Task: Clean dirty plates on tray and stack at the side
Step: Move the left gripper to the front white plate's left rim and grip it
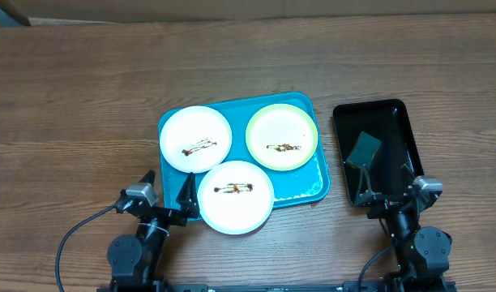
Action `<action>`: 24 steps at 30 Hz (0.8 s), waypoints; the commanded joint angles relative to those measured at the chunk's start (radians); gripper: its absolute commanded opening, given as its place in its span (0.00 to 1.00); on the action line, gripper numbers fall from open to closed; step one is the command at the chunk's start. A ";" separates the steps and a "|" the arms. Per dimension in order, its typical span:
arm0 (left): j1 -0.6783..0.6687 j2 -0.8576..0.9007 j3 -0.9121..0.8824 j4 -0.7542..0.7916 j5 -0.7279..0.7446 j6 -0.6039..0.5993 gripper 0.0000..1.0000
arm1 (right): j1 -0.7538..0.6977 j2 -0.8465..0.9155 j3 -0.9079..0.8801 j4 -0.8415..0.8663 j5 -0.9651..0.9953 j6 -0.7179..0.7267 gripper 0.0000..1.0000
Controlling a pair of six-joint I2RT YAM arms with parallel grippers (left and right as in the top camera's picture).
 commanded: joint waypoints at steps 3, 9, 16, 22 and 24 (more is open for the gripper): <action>-0.005 0.037 0.171 -0.204 0.007 -0.054 1.00 | -0.003 0.085 0.178 -0.136 0.006 0.049 1.00; -0.005 0.247 0.388 -0.372 0.007 0.032 1.00 | -0.003 0.272 0.388 -0.299 0.002 0.102 1.00; -0.005 0.612 0.710 -0.653 0.008 0.087 1.00 | -0.003 0.523 0.614 -0.531 -0.012 0.102 1.00; -0.005 0.923 1.033 -1.018 0.005 0.087 1.00 | -0.003 0.756 0.815 -0.739 -0.013 0.101 1.00; -0.005 1.018 1.117 -1.100 -0.003 0.087 1.00 | -0.003 0.831 0.864 -0.766 -0.013 0.101 1.00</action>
